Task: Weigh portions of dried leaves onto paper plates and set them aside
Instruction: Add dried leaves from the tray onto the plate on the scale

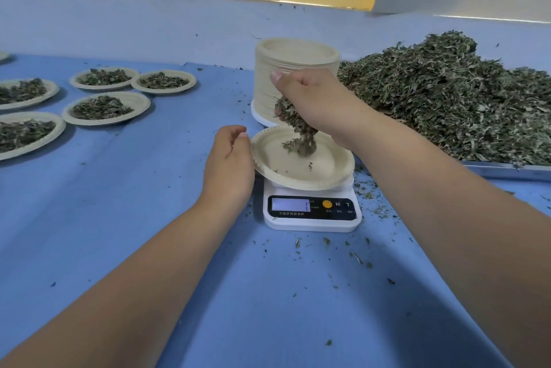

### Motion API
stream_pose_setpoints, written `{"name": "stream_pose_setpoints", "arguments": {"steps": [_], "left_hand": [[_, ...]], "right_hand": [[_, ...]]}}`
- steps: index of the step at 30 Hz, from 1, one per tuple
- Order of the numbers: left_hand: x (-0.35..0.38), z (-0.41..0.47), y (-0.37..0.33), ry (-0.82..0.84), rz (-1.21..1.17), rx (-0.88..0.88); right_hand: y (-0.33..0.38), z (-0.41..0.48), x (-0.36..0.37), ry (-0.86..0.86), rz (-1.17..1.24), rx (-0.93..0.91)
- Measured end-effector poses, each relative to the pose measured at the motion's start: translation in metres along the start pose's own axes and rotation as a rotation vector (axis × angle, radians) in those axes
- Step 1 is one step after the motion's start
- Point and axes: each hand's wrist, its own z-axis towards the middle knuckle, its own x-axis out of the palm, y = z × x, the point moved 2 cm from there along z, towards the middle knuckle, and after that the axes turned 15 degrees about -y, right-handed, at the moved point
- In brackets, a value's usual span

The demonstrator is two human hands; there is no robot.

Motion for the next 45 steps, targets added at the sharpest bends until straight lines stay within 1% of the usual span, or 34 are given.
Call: {"name": "stream_pose_setpoints", "arguments": {"steps": [2,4,7,9,12,16,18,21,23,24,27,30,32,34,37,40,43,45], "left_hand": [[0.000,0.000,-0.001,-0.001,-0.003,0.004],[0.000,0.000,-0.001,-0.008,-0.008,0.011],[0.000,0.000,0.000,-0.023,-0.016,0.026],[-0.001,0.001,0.001,-0.031,-0.017,0.032],[-0.001,0.002,0.001,-0.039,-0.018,0.036],[-0.001,0.002,0.001,-0.041,-0.015,0.039],[0.000,0.003,0.002,-0.041,-0.009,0.041],[0.000,0.003,0.004,-0.041,0.003,0.045],[0.001,0.004,0.004,-0.042,0.004,0.043],[0.001,0.004,0.004,-0.041,0.006,0.042],[0.001,0.004,0.005,-0.031,0.017,0.044],[0.001,0.003,0.004,-0.024,0.022,0.044],[0.001,0.002,0.004,-0.026,0.024,0.040],[0.001,0.001,0.003,-0.029,0.019,0.037],[0.001,0.001,0.001,-0.030,0.014,0.037],[0.000,0.001,0.002,-0.036,0.021,0.044],[0.000,0.001,0.002,-0.036,0.020,0.046],[0.000,0.000,0.001,-0.032,0.017,0.043]], "right_hand": [[-0.002,-0.001,-0.001,-0.008,-0.107,-0.075],[-0.003,-0.001,-0.001,-0.051,-0.239,-0.167],[-0.003,-0.001,0.000,-0.102,-0.360,-0.232],[-0.004,-0.001,0.000,-0.095,-0.367,-0.231],[-0.007,0.000,-0.002,-0.082,-0.304,-0.196],[-0.007,0.006,-0.004,-0.016,-0.383,-0.236],[-0.010,0.008,-0.004,0.050,-0.365,-0.184],[-0.015,0.010,-0.007,0.092,-0.280,-0.017],[-0.018,0.009,-0.011,0.116,-0.281,0.063],[-0.019,0.009,-0.013,0.130,-0.297,0.072],[-0.022,0.006,-0.018,0.136,-0.385,0.021],[-0.028,0.003,-0.022,0.151,-0.527,-0.069],[-0.030,0.001,-0.024,0.108,-0.629,-0.153],[-0.030,-0.002,-0.027,0.037,-0.678,-0.213],[-0.028,-0.009,-0.025,0.029,-0.713,-0.206],[-0.024,-0.015,-0.024,0.064,-0.679,-0.175],[-0.016,-0.020,-0.029,0.023,-0.538,-0.173],[-0.012,-0.024,-0.032,-0.024,-0.378,-0.150]]}}
